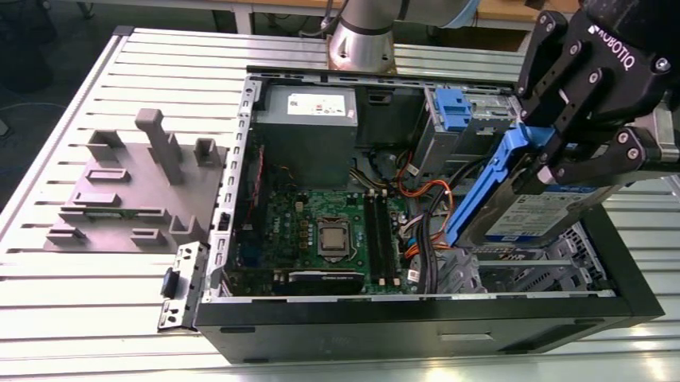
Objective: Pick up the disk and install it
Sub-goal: 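Insert the disk into the insertion slot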
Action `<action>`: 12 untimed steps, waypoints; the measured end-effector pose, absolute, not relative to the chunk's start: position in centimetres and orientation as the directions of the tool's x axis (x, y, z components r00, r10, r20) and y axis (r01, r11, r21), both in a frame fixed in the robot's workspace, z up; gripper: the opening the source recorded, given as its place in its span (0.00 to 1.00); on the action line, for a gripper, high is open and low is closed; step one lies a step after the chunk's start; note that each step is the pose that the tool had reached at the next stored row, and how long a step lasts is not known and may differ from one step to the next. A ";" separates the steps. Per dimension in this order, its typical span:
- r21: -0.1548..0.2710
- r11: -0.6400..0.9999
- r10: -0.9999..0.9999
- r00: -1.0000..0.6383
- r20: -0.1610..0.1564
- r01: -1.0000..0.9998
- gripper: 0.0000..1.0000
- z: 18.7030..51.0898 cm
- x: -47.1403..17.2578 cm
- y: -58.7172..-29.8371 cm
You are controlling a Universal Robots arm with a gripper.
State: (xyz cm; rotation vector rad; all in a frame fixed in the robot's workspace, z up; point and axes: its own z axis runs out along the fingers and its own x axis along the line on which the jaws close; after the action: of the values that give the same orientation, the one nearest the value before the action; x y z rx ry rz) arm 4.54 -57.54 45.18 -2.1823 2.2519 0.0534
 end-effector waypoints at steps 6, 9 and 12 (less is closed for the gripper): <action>0.021 0.031 -0.999 -0.032 -0.028 -0.999 0.37 45.0 5.1 -57.6; 0.021 0.031 -0.999 -0.032 -0.028 -0.999 0.37 45.0 5.5 -57.6; 0.021 0.031 -0.999 -0.032 -0.027 -0.999 0.37 44.9 5.8 -57.6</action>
State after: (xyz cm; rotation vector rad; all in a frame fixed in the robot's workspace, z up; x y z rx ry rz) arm 5.77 -57.58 44.90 -2.1824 2.2518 0.0533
